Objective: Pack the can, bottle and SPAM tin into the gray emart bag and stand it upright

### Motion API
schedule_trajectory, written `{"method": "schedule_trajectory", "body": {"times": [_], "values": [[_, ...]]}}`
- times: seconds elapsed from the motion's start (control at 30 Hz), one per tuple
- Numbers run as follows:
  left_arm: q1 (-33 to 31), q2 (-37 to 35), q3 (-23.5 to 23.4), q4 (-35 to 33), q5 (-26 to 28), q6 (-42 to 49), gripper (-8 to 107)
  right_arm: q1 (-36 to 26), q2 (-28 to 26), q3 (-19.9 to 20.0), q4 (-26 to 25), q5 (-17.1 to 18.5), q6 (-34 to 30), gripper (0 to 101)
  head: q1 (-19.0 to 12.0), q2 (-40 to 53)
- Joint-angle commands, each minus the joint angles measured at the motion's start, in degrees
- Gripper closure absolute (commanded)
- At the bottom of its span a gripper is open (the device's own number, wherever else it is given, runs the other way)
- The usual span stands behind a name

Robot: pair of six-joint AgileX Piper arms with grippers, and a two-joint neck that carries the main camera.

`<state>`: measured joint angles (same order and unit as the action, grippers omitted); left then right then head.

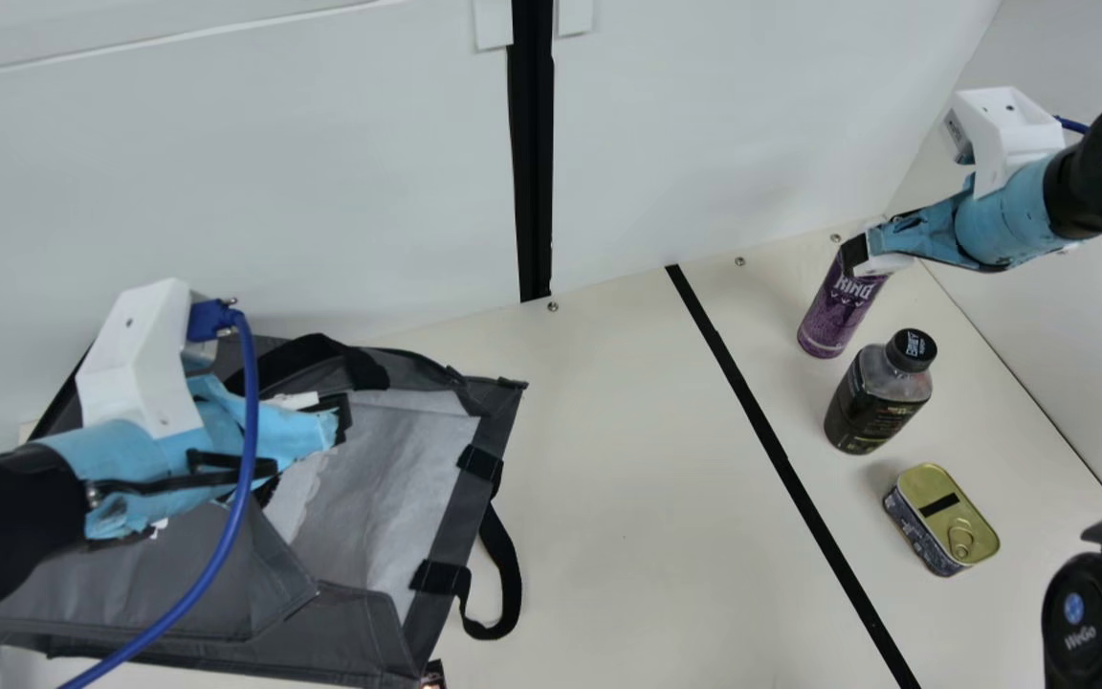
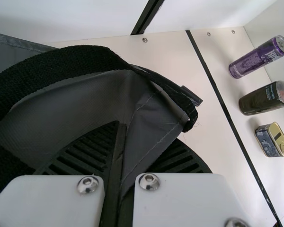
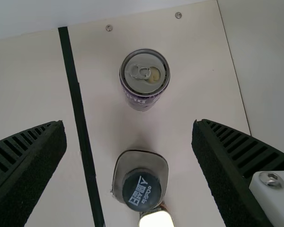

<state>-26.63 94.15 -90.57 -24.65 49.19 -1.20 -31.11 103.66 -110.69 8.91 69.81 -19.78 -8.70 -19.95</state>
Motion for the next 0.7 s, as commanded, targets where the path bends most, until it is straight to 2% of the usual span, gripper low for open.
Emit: {"method": "schedule_trajectory", "body": {"times": [0.0, 0.67], "values": [[0.0, 0.0, 0.0, 0.0, 0.0, 0.0, 107, 0.0, 1.3, -0.7, -0.4, 0.1, 0.1, 6, -1.3, 0.0], [0.0, 0.0, 0.0, 0.0, 0.0, 0.0, 107, 1.6, 12.7, -8.5, -2.8, 0.1, 0.7, 6, -1.3, 0.0]]}}
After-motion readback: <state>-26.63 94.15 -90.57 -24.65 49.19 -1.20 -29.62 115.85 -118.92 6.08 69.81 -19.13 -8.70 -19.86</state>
